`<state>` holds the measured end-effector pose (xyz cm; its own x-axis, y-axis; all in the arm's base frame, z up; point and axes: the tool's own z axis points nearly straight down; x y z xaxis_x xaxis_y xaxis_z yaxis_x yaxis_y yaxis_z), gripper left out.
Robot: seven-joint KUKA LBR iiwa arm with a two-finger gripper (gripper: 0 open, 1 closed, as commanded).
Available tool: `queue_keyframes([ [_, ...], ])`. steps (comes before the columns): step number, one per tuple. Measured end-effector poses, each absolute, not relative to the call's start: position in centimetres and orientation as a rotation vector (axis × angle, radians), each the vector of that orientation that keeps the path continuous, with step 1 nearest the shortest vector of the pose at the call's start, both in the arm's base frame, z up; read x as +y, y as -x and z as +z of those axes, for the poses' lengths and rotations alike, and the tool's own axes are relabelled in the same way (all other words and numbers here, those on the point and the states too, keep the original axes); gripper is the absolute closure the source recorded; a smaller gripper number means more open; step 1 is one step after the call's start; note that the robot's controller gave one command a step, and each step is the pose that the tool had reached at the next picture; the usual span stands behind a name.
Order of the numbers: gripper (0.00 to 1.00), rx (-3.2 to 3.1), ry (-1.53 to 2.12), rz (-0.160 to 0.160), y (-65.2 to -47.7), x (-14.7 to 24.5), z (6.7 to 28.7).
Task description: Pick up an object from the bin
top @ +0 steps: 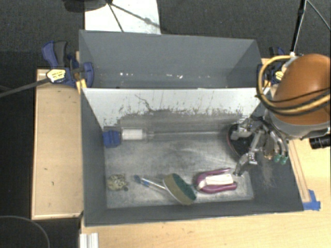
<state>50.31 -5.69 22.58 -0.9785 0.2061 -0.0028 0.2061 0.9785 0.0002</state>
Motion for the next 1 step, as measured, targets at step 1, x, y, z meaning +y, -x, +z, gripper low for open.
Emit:
queue_keyframes([
  [1, 0.0, 3.123, -0.362, 0.001, -52.45, -11.21, 10.23],
])
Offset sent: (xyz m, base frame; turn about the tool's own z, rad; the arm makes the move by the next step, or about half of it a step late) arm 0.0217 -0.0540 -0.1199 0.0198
